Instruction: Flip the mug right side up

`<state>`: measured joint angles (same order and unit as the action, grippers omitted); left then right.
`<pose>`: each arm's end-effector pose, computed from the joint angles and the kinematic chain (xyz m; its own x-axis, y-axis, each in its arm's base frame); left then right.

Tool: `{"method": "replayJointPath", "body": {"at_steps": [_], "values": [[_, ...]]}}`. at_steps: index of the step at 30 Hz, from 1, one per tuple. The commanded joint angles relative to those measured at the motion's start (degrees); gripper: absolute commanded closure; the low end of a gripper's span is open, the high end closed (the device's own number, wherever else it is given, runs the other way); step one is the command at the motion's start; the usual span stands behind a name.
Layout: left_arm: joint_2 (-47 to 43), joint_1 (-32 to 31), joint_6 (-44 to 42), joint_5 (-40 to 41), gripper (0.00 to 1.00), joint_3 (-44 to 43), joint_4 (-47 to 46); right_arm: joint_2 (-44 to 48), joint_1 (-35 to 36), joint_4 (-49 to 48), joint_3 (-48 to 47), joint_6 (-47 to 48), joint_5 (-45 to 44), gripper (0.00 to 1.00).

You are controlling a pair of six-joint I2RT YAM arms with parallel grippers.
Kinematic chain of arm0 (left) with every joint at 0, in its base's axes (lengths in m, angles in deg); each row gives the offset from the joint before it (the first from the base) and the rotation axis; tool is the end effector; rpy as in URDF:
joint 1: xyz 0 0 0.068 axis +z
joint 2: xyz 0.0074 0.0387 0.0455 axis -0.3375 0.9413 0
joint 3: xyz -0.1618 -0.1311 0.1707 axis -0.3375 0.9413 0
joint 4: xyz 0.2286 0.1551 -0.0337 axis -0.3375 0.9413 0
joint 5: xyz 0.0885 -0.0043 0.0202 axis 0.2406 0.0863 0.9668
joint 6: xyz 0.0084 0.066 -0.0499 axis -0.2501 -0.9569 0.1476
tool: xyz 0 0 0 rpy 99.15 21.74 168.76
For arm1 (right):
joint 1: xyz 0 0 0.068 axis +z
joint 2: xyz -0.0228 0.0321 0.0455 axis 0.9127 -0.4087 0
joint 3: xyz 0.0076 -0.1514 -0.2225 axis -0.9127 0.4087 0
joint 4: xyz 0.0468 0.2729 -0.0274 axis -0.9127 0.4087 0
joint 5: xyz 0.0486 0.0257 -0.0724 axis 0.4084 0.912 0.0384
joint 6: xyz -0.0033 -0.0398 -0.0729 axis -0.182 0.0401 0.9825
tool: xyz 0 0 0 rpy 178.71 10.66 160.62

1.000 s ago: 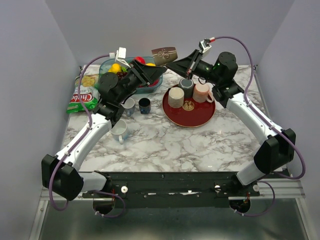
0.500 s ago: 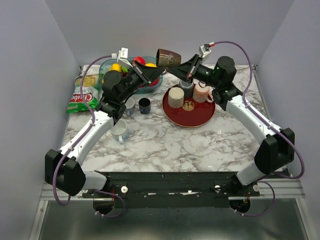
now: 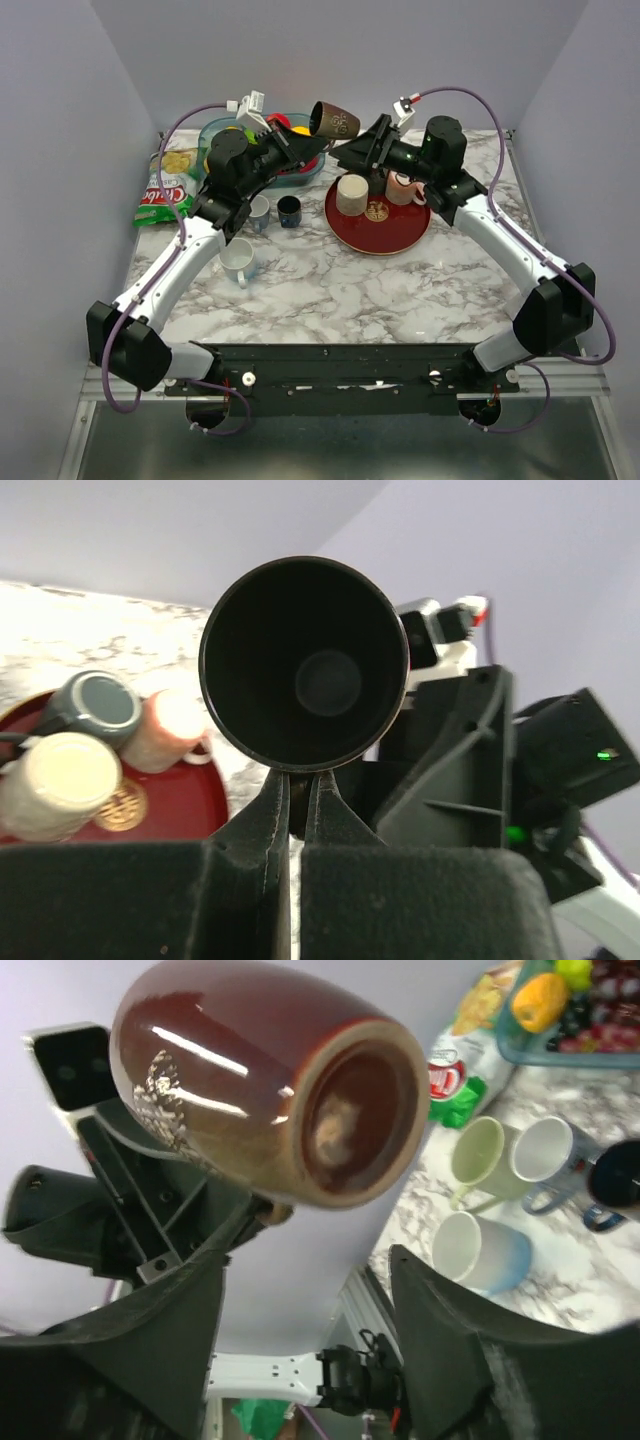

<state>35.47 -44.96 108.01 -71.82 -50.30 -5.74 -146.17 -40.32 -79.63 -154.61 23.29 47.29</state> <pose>0.3246 -0.1765 0.4168 -0.4752 -0.6108 -0.6334 0.4840 0.4197 -0.7679 0.3509 0.2161 0.3865 -0.7774 0.4096 -0.4774 -0.4244 0.2188 0.8787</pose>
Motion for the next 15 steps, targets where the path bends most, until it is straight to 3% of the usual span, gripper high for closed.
{"method": "replayJointPath", "body": {"at_steps": [1,6,11,15], "values": [[-2.35,-0.17,-12.0,6.2,1.0,-3.73,14.79,4.2,-0.07,15.86,-1.65,14.06,-8.46,0.19],[-5.34,-0.17,-23.42,12.43,1.0,-3.3,26.06,6.31,-0.6,29.22,-3.15,22.96,-24.54,0.0],[-9.55,-0.69,-26.08,16.66,1.0,2.24,33.98,5.35,-0.95,35.04,-4.37,27.46,-34.38,0.0],[-13.06,-1.4,-25.9,22.9,1.0,11.62,38.38,3.24,-1.3,40.22,-6.13,27.63,-35.46,0.03]]}}
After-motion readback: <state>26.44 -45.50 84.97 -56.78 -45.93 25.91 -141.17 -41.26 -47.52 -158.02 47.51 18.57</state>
